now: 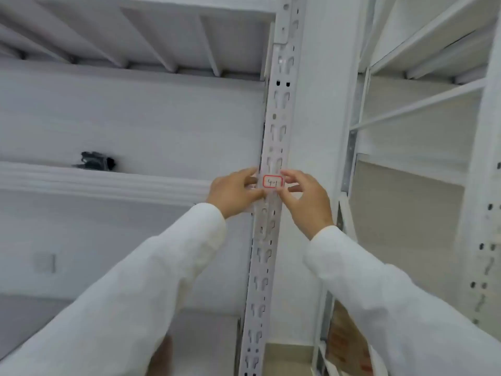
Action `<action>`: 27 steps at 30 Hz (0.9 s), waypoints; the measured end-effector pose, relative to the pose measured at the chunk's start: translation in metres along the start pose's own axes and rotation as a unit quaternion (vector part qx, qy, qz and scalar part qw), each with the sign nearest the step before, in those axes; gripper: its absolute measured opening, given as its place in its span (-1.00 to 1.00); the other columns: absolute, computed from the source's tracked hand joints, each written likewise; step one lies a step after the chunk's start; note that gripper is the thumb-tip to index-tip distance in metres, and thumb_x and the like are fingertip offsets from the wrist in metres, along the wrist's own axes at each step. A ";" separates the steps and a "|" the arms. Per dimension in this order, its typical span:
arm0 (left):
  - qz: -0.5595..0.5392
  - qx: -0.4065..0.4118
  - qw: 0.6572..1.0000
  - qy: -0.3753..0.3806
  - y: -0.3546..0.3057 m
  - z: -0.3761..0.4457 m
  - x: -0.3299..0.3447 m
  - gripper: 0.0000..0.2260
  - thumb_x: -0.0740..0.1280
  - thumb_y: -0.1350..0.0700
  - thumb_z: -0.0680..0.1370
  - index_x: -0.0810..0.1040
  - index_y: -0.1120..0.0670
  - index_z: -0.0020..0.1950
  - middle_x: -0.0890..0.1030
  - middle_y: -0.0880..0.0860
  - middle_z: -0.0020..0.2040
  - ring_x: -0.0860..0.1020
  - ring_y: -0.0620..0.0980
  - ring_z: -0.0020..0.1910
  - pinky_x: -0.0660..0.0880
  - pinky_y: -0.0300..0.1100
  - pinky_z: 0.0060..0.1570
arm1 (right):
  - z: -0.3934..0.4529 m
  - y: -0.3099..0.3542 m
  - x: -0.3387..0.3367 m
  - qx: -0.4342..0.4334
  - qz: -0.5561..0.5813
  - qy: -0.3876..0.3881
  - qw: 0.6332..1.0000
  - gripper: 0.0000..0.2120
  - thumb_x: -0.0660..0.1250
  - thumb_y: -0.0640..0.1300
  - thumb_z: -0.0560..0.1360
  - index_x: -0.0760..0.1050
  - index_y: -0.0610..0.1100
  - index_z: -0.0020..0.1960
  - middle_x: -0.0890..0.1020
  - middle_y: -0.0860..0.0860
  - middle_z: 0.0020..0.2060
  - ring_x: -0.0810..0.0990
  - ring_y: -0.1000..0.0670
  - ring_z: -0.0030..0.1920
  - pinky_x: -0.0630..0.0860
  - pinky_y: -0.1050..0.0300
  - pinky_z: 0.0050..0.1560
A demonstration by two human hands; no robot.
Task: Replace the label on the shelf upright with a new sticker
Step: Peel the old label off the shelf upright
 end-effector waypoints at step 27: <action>-0.154 -0.033 0.987 0.011 0.021 0.018 0.012 -0.52 0.39 -0.17 0.27 0.59 -0.07 0.16 0.69 -0.13 0.05 0.56 -0.09 0.21 0.32 -0.06 0.39 | -0.010 0.003 0.013 -0.065 -0.223 -0.121 0.965 -0.76 0.29 -0.04 0.50 0.51 -0.06 0.14 0.58 0.00 0.04 0.50 -0.07 0.05 0.45 0.01 0.01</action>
Point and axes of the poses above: each hand's wrist, its own z-axis towards the middle knuckle, its own x-axis out of the palm, y = z × x, the point moved 9 cm from there along z, towards the middle knuckle
